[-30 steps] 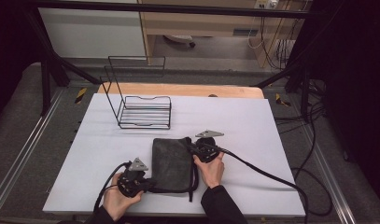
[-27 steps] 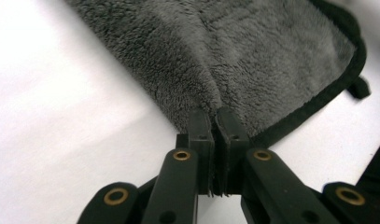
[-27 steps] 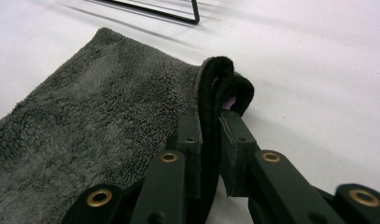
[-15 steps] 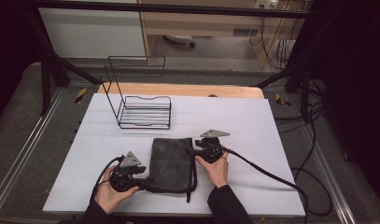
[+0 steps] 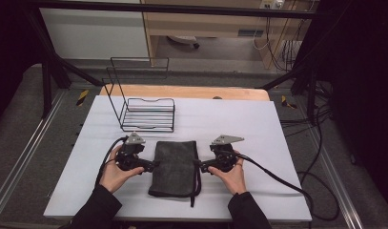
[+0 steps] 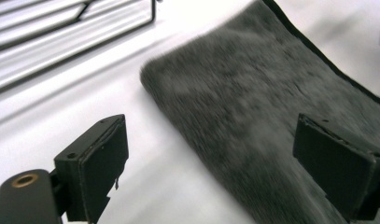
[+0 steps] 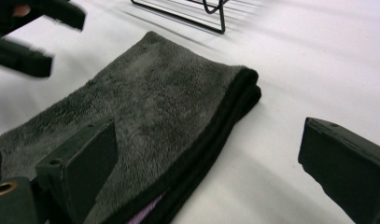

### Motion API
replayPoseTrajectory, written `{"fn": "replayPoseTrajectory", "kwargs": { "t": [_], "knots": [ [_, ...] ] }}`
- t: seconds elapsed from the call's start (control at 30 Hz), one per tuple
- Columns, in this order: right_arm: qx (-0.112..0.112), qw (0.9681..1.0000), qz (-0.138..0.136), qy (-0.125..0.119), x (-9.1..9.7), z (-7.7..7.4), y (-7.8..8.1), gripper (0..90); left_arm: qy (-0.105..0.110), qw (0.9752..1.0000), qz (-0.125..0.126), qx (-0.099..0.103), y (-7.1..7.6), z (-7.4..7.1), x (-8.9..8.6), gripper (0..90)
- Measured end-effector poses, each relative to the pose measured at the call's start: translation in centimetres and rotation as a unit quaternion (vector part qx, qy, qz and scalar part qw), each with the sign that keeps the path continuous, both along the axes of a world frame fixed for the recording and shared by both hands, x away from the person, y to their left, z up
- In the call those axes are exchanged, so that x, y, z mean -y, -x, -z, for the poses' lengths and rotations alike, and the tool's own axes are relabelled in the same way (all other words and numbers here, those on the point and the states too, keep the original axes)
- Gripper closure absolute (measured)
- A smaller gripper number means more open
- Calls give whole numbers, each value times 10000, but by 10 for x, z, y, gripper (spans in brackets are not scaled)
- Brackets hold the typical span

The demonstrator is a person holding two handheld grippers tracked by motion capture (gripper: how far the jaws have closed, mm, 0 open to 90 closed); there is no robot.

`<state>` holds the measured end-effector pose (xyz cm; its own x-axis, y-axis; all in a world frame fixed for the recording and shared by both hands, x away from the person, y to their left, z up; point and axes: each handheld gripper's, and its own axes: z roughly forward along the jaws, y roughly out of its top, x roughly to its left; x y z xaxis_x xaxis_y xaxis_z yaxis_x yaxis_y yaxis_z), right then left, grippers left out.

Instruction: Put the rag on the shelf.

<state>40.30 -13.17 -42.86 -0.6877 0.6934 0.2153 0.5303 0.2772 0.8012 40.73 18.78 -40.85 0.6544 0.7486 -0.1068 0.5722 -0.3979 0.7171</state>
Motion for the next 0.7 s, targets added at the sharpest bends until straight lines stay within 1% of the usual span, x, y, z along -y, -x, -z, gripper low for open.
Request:
{"fn": "replayPoseTrajectory", "kwargs": {
  "t": [0.07,0.1,0.17,0.23,0.27,0.33,0.37,0.43,0.47,0.57,0.63,0.67,0.7],
  "knots": [
    [-24,10000,6,-56,4,1,3,46,-18,10000,-90,14,-8,1,1,108],
    [12,10000,-8,-44,6,2,4,44,-32,9999,-148,25,-13,1,2,108],
    [6,10000,0,-37,9,4,6,42,-25,9998,-217,40,-21,2,4,110],
    [12,10000,29,-16,11,6,7,36,-7,9995,-302,36,-29,4,6,112],
    [-30,10000,45,1,12,6,8,29,-3,9994,-347,26,-33,4,7,112],
    [-4,10000,21,82,13,7,8,26,76,9990,-426,54,-40,6,9,114],
    [-39,10000,29,82,13,7,9,25,76,9989,-455,47,-43,7,10,121],
    [-1,10000,6,89,13,7,11,25,-21,9985,-537,44,-49,10,12,135],
    [23,10000,-2,81,13,7,12,25,-71,9983,-574,31,-51,11,13,149],
    [23,10000,8,67,13,6,12,25,-27,9977,-678,-73,-57,16,13,217],
    [24,10000,15,65,13,6,12,27,-96,9974,-700,-143,-60,20,13,276],
    [18,10000,24,72,13,6,12,27,-96,9974,-700,-143,-60,20,13,299],
    [24,10000,27,71,14,6,12,28,-157,9971,-700,-244,-62,24,13,323]
  ]
}}
